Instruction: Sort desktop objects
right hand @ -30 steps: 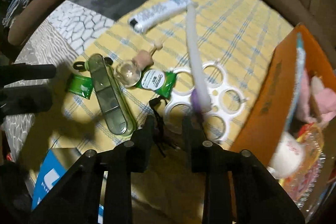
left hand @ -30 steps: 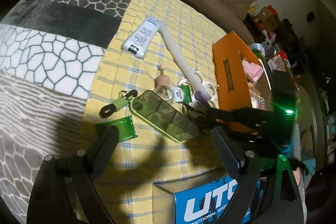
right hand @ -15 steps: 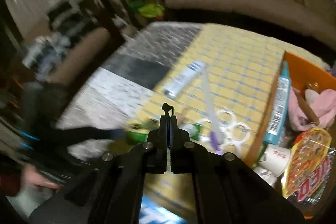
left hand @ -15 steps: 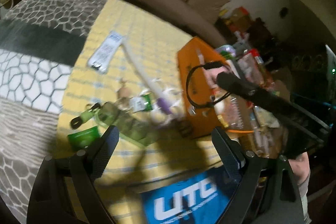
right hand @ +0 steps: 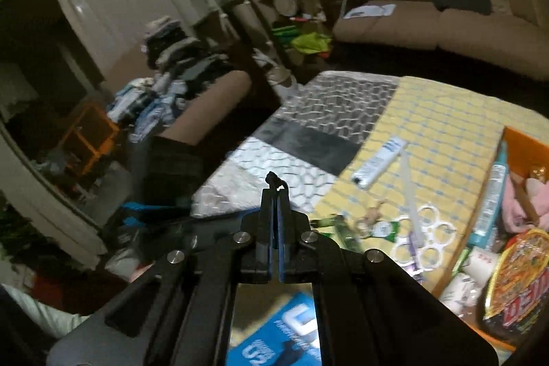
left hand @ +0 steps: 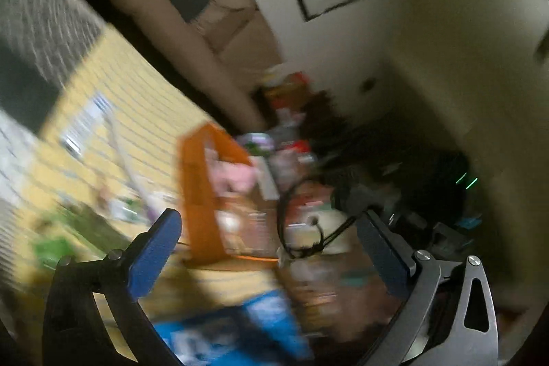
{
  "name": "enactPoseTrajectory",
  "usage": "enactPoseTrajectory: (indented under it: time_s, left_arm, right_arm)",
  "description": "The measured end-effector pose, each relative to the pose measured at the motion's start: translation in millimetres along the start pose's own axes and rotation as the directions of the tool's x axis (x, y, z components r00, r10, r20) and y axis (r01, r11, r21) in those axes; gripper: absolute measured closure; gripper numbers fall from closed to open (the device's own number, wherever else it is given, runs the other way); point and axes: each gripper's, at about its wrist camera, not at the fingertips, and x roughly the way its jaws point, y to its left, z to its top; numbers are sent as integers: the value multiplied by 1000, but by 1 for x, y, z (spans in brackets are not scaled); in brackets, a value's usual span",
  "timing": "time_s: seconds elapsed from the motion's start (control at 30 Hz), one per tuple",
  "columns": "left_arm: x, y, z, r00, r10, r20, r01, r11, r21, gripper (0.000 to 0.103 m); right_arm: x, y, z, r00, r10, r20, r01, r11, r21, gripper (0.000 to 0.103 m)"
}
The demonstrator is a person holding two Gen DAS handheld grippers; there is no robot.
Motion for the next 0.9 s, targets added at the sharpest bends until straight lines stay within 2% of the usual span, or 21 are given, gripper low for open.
enactPoseTrajectory:
  time_s: [0.03, 0.07, 0.1, 0.17, 0.23, 0.33, 0.37, 0.4, 0.5, 0.53, 0.6, 0.7, 0.9]
  left_arm:
    - [-1, 3, 1, 999, -39, 7, 40, 999, -20, 0]
    - [-2, 2, 1, 999, -43, 14, 43, 999, -13, 0]
    - [-2, -3, 0, 999, -34, 18, 34, 999, 5, 0]
    - [-2, -13, 1, 1000, -8, 17, 8, 999, 46, 8]
    - [-2, -21, 2, 1000, 9, 16, -11, 997, 76, 26]
    - [-2, -32, 1, 1000, 25, 16, -26, 994, 104, 45]
    - [0, -33, 0, 1000, 20, 14, -21, 995, 101, 48]
    - [-2, -32, 0, 1000, 10, 15, -12, 995, 96, 50]
    - [2, -37, -4, 997, -77, -3, 77, 992, 101, 50]
    - [5, -43, -5, 997, -80, -18, 81, 990, 118, 50]
    - [13, -49, -9, 999, -46, -30, 50, 988, 148, 50]
    - [25, -47, -13, 999, -20, -45, 26, 989, 142, 50]
    - [50, -58, -19, 998, -18, -52, 25, 989, 144, 50]
  right_arm:
    - [-1, 2, 1, 1000, 12, 1, -12, 1000, 4, 101]
    - [-2, 5, 1, 1000, 11, -1, -11, 1000, 4, 101]
    - [-2, 8, 1, 1000, 3, 1, -3, 1000, 2, 101]
    - [-3, 12, 2, 999, -39, -1, 39, 999, -15, 101]
    - [-4, 12, 2, 996, -91, -5, 91, 996, -23, 101]
    - [-10, 13, 2, 990, -141, 0, 141, 990, -32, 101]
    - [-14, 14, 1, 987, -158, 5, 158, 987, -30, 101]
    - [-17, 14, 1, 987, -158, 11, 158, 987, -22, 101]
    - [-28, 10, -2, 989, -143, 28, 143, 990, 10, 101]
    - [-33, 8, -4, 989, -143, 37, 142, 990, 22, 101]
    - [-44, 7, -5, 988, -143, 58, 142, 990, 29, 101]
    - [-60, 6, -3, 987, -141, 75, 140, 990, 23, 101]
    - [-69, 25, -13, 973, -225, 49, 228, 970, -79, 101]
